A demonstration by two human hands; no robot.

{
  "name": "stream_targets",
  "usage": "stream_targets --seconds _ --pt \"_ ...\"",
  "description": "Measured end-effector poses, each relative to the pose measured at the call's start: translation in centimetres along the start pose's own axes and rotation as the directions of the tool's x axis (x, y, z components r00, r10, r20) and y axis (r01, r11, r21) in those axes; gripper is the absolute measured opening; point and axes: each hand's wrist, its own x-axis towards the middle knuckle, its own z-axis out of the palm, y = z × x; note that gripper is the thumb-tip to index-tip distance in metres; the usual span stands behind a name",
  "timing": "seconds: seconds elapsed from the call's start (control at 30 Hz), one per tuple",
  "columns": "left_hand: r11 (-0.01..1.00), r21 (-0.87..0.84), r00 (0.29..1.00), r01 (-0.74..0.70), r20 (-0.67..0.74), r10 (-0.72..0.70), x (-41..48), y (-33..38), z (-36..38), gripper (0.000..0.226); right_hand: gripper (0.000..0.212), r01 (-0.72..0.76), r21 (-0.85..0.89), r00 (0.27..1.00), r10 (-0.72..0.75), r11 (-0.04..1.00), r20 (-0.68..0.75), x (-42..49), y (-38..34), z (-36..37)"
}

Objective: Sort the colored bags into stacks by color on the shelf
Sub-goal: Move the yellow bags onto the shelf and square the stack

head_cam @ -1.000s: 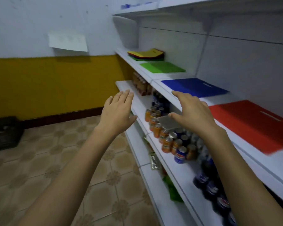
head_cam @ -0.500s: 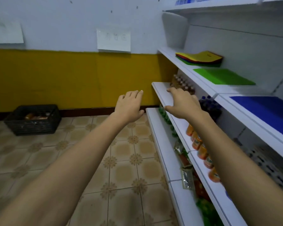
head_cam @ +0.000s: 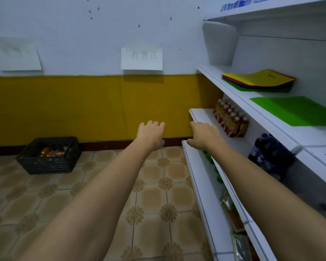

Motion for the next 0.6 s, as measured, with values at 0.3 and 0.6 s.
stream_targets --seconds 0.3,0.6 --pt "0.999 -0.03 0.998 0.021 -0.054 -0.022 13.9 -0.7 0.6 0.06 0.054 -0.005 -0.015 1.0 0.005 1.0 -0.023 13.5 6.8 1.5" --pt "0.998 -0.032 0.997 -0.045 -0.072 0.042 25.4 -0.4 1.8 0.058 0.058 -0.057 0.004 0.997 0.057 0.998 -0.053 21.8 11.7 2.2"
